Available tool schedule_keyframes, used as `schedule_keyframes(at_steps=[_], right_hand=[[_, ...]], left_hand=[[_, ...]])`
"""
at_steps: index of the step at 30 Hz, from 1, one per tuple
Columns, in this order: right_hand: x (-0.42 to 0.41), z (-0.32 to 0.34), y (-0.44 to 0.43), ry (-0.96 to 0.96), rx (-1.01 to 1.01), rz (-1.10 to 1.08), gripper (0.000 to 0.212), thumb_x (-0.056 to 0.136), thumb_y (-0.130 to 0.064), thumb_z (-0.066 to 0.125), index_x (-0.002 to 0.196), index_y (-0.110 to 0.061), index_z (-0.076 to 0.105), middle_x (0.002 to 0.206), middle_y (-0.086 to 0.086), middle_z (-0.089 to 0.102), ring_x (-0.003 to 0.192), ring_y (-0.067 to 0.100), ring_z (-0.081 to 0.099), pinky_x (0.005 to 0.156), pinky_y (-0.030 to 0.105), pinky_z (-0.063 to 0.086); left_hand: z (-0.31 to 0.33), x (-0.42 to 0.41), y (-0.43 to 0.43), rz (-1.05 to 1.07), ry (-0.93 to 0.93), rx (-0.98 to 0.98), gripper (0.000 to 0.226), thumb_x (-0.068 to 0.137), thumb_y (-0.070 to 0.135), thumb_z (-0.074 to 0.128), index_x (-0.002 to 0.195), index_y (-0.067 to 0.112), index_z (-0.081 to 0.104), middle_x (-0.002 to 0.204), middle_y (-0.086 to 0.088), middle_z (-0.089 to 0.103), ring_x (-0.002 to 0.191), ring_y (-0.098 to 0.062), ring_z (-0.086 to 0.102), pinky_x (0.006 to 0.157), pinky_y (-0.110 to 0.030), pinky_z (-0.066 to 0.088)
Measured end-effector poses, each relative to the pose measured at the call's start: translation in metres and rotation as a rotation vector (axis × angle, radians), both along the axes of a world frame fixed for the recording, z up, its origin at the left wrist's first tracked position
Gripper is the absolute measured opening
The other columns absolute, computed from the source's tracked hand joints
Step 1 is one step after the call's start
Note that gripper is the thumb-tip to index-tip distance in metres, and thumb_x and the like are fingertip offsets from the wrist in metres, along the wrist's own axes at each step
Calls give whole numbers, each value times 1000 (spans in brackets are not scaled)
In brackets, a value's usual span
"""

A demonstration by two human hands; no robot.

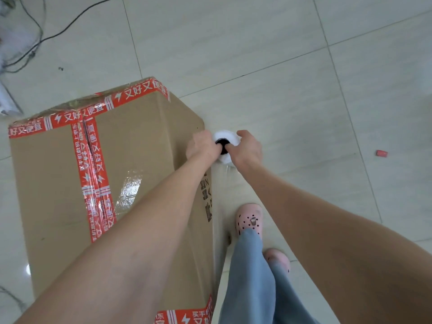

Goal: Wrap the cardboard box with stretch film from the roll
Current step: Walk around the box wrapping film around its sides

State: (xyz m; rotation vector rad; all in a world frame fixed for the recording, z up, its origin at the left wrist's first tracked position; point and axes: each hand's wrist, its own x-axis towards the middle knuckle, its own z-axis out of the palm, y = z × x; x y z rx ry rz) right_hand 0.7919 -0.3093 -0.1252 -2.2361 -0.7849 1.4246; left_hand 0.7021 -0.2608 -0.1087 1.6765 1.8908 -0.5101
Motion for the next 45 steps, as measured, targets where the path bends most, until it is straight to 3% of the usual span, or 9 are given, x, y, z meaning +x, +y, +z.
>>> schedule_keyframes(at_steps=[6, 10, 13, 19, 24, 30, 35, 41, 45], right_hand=[[-14, -1, 20, 152, -162, -143, 29, 81, -12, 53, 110, -8, 54, 101, 11, 63, 91, 29, 62, 82, 45, 55], [-16, 0, 35, 55, -140, 14, 12, 79, -11, 51, 89, -10, 56, 78, 5, 60, 77, 29, 60, 56, 31, 48], [-13, 7, 47, -27, -142, 116, 25, 80, -9, 51, 102, -13, 61, 85, 2, 59, 87, 27, 61, 68, 31, 49], [-3, 8, 85, -89, -40, 111, 35, 82, -14, 51, 116, -19, 57, 102, 1, 63, 86, 22, 58, 69, 31, 47], [-13, 4, 98, 121, -156, 49, 38, 82, -25, 61, 116, -12, 50, 103, 3, 58, 86, 25, 57, 66, 35, 48], [-20, -2, 113, 189, -163, 15, 27, 77, -9, 52, 103, -11, 60, 99, 9, 66, 92, 30, 64, 80, 47, 56], [-19, 0, 136, 6, -124, 223, 7, 82, -15, 51, 80, -16, 58, 77, 6, 62, 80, 30, 64, 60, 30, 45], [-7, 12, 175, -184, -74, 333, 23, 84, -17, 48, 105, -21, 56, 96, 2, 61, 84, 26, 57, 67, 31, 43], [-7, 12, 194, -111, -82, 268, 37, 86, -16, 54, 121, -14, 43, 119, 5, 54, 102, 28, 56, 73, 34, 44]], left_hand=[[-2, -5, 20, -93, 7, -57, 18, 87, 22, 54, 100, 11, 57, 100, -8, 61, 80, -26, 54, 61, -29, 40], [2, -4, 40, -368, -73, -34, 32, 84, 7, 46, 113, 15, 58, 111, -7, 60, 96, -27, 57, 66, -29, 39], [6, -6, 50, -431, -34, -10, 26, 82, 4, 47, 100, 11, 63, 102, -8, 62, 88, -28, 60, 61, -29, 37], [6, -9, 74, -118, -51, 16, 11, 83, 15, 53, 91, 12, 59, 94, -8, 61, 77, -25, 52, 60, -29, 37], [1, -16, 91, 42, 2, 0, 21, 84, 16, 55, 101, 7, 63, 107, -13, 64, 98, -30, 62, 65, -28, 42], [-2, -14, 107, -282, 107, 41, 21, 88, 15, 52, 107, 10, 57, 108, -11, 62, 99, -31, 61, 63, -30, 38], [0, -8, 132, -553, 41, 85, 24, 91, 18, 49, 112, 12, 60, 113, -11, 56, 108, -31, 56, 69, -31, 35], [4, -8, 155, -348, 103, 117, 18, 84, 14, 52, 98, 10, 62, 104, -12, 63, 97, -33, 61, 66, -32, 37], [2, -9, 167, -47, 104, 74, 8, 83, 21, 55, 80, 15, 59, 96, -9, 67, 89, -30, 63, 62, -28, 37]])
